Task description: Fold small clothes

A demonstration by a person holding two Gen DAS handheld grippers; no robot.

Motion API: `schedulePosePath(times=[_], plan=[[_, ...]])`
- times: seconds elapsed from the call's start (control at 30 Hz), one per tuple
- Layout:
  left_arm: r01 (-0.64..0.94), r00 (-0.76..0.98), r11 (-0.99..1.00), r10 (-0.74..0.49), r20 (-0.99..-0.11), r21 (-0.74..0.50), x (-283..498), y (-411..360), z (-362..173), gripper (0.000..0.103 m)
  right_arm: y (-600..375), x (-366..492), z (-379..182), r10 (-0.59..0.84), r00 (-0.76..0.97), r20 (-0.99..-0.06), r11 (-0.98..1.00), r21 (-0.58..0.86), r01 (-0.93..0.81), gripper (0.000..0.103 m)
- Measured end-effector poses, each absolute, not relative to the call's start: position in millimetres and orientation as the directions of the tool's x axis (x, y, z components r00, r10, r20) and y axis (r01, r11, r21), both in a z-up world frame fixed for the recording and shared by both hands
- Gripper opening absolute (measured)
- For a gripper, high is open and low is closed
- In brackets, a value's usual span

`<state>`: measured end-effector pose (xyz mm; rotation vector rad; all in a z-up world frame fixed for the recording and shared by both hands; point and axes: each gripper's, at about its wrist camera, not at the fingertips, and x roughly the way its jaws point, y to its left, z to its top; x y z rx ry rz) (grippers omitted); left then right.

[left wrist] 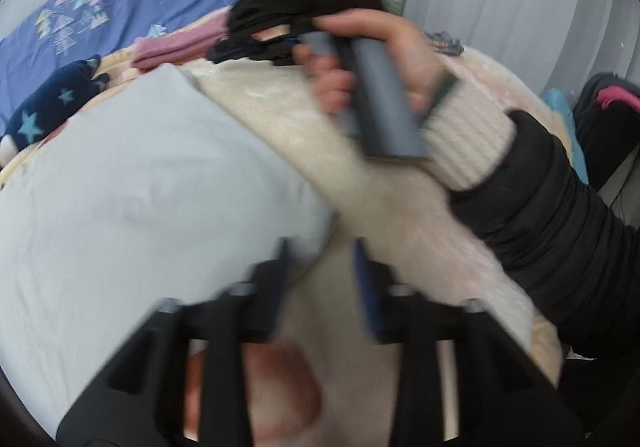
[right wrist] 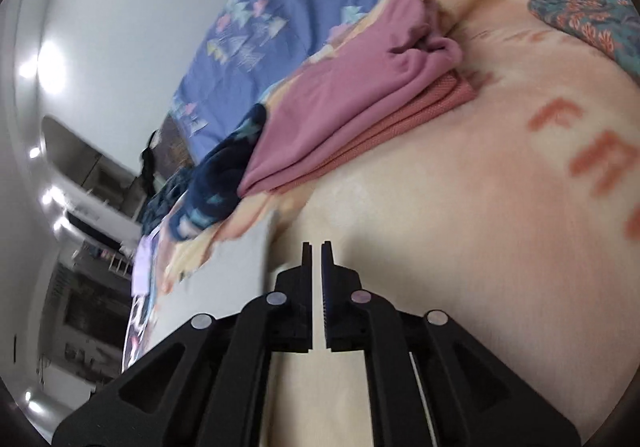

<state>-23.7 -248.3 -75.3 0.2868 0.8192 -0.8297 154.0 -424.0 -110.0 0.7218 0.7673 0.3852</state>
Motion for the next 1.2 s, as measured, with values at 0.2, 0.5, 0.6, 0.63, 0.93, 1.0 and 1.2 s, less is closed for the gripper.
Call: schedulePosePath(times=[0.2, 0.5, 0.6, 0.63, 0.93, 1.0, 1.2], plan=[[0.616, 0.522, 0.784, -0.474, -0.709, -0.071, -24.5, -168.3, -59.6, 0.053, -367.1, 60.3, -88.1, 0.583, 0.583, -0.565, 0.797, 0.537, -0.277, 0.018], [0.126, 0.703, 0.976, -0.214, -0.678, -0.177, -29.3, 39.2, -54.2, 0.055, -319.2, -1.6, -82.4, 0.21, 0.651, -0.729, 0.978, 0.162, -0.134, 0.025], [-0.006, 0.745, 0.97, -0.157, -0.648, -0.242, -41.9, 100.1, -47.6, 0.055, -267.8, -23.6, -46.2, 0.258, 0.703, -0.663, 0.953, 0.053, -0.299, 0.031], [-0.03, 0.752, 0.966, -0.149, -0.642, -0.258, -46.4, 116.2, -47.2, 0.052, -249.2, -24.9, -40.1, 0.277, 0.709, -0.648, 0.936, 0.016, -0.351, 0.036], [-0.021, 0.745, 0.964, -0.161, -0.648, -0.264, -77.7, 170.0, -65.1, 0.015, -48.6, -87.6, -60.8, 0.41, 0.65, -0.64, 0.647, -0.298, -0.702, 0.043], [-0.038, 0.75, 0.957, -0.162, -0.641, -0.286, -80.8, 177.8, -66.9, 0.023, -5.8, -97.7, -67.4, 0.412, 0.653, -0.636, 0.582, -0.368, -0.725, 0.043], [-0.06, 0.764, 0.964, -0.123, -0.633, -0.261, -82.6, 190.1, -61.0, 0.046, 55.0, -95.3, -85.1, 0.395, 0.658, -0.641, 0.531, -0.425, -0.733, 0.043]])
